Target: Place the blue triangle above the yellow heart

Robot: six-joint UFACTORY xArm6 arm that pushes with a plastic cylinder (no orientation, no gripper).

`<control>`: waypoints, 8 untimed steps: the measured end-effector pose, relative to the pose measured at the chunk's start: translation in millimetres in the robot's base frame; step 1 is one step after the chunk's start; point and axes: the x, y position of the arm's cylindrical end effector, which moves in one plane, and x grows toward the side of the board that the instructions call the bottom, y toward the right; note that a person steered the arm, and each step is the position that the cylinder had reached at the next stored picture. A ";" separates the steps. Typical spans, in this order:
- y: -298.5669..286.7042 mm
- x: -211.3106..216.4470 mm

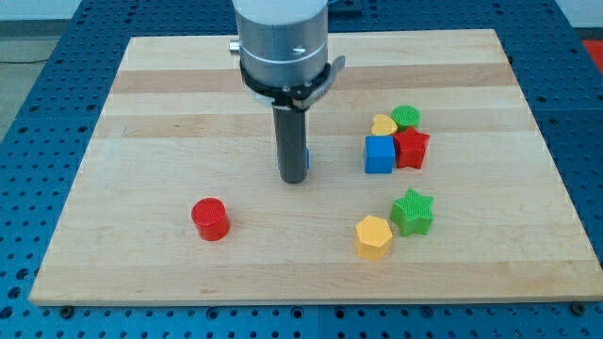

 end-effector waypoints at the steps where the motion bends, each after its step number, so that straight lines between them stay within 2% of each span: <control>1: -20.1 -21.9; 3: -46.4 -58.4; 6: -14.3 -35.8; 8: -1.8 -61.7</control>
